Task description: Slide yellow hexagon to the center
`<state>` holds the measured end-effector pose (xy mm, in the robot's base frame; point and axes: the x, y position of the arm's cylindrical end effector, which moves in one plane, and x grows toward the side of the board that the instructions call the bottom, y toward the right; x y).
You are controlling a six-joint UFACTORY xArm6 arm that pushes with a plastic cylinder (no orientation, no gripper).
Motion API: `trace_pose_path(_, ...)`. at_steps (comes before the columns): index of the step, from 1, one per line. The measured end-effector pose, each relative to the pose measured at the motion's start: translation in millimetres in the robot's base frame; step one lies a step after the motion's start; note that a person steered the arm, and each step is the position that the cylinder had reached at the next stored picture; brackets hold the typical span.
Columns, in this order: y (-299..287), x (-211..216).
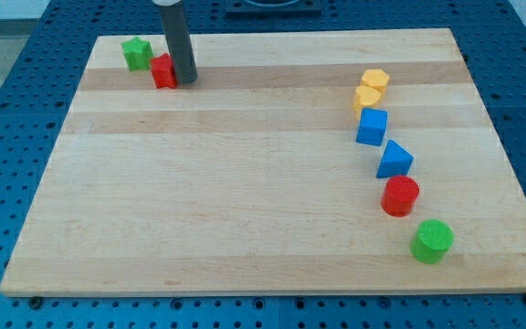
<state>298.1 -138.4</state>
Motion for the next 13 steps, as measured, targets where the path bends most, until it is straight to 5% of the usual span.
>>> trace_pose_path(3, -60.1, -4.0)
trace_pose_path(4, -27.3, -0.6)
trace_pose_path(8, 310.3, -4.8)
trace_pose_path(13, 302.1, 29.0)
